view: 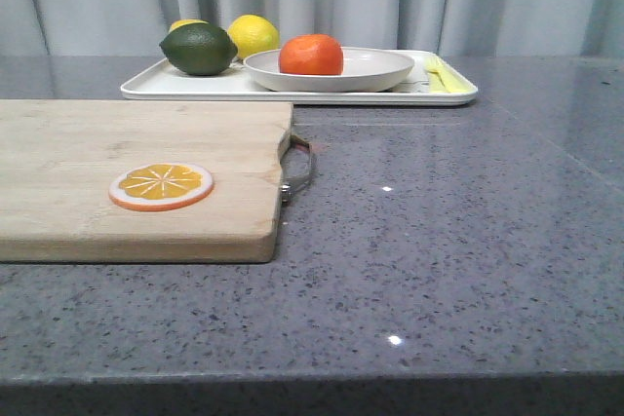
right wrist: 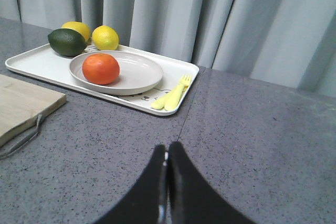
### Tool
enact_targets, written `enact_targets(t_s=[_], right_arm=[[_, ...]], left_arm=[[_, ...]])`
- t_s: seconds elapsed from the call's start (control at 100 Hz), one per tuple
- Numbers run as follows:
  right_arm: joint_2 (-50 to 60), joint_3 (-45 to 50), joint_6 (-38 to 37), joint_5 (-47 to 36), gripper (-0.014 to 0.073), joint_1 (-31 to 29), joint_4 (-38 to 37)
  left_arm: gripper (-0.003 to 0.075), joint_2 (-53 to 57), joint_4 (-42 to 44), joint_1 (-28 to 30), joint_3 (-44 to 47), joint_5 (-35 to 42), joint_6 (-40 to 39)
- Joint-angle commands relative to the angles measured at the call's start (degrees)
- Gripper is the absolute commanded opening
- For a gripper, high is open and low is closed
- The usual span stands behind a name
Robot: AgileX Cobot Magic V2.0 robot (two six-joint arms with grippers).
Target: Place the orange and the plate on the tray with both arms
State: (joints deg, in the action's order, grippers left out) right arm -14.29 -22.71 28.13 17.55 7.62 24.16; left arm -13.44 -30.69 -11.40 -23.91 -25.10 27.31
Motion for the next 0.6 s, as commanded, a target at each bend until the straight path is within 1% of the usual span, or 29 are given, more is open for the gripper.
enact_targets(t_s=[0.0, 0.02, 0.04, 0.09, 0.12, 0.59], right_arm=[[-0.47, -1.46, 0.5, -4.62, -0.0103, -0.14, 0.01], [-0.47, -1.46, 0.5, -4.62, -0.0097, -0.14, 0.01], [-0.47, -1.46, 0.5, -4.62, -0.0097, -0.14, 0.01], [-0.47, -1.46, 0.5, -4.62, -0.0101, -0.14, 0.01], [-0.47, -1.46, 0.5, -4.62, -0.0101, -0.14, 0.01], [-0.47, -1.46, 0.5, -4.57, -0.0101, -0.14, 0.06]], left_arm=[[0.0215, -0.42, -1.35, 0.13, -1.68, 3.63, -0.55], [0.0168, -0.42, -1.35, 0.13, -1.68, 3.63, -0.55], [0.0137, -0.42, -1.35, 0.13, -1.68, 3.63, -0.55], [0.0019, -0.42, -1.35, 0.13, -1.68, 3.63, -0.55], [-0.002, -0.42, -1.35, 0.13, -1.68, 3.63, -0.55], [-0.002, -0.42, -1.35, 0.13, -1.68, 3.75, -0.43]])
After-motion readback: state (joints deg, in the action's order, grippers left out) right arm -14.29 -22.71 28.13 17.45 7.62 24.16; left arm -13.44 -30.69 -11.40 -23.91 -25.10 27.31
